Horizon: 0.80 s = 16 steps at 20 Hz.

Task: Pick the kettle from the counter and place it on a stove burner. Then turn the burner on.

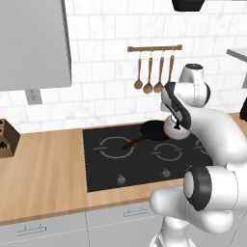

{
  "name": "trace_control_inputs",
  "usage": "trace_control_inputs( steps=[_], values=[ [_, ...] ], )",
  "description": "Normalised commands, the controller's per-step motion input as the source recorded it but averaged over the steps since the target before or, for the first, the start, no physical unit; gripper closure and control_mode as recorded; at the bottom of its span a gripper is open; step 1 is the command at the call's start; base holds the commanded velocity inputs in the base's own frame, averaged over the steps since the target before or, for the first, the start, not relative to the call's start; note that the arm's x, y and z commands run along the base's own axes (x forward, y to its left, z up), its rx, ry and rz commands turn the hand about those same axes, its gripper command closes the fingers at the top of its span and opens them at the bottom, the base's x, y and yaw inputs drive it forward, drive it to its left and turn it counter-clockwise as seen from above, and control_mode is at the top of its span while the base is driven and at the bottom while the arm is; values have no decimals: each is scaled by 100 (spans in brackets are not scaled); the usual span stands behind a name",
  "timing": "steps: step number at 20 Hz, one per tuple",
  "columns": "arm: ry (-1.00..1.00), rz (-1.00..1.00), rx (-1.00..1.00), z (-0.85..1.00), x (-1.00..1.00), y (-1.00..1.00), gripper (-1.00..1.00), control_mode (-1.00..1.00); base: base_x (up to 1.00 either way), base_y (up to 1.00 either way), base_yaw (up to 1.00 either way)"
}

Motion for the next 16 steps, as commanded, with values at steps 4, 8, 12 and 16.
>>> trace_control_inputs(
  steps=[4, 8, 12, 16],
  values=[
    [1, -13, 0, 0, 23, -84, 100, -100, 0, 0, 0],
    [0, -6, 0, -13, 6, -63, 100, -100, 0, 0, 0],
    [0, -5, 0, -40, 7, -46, 100, -100, 0, 0, 0],
    [0, -6, 0, -18, 11, -53, 100, -100, 0, 0, 0]
  ],
)
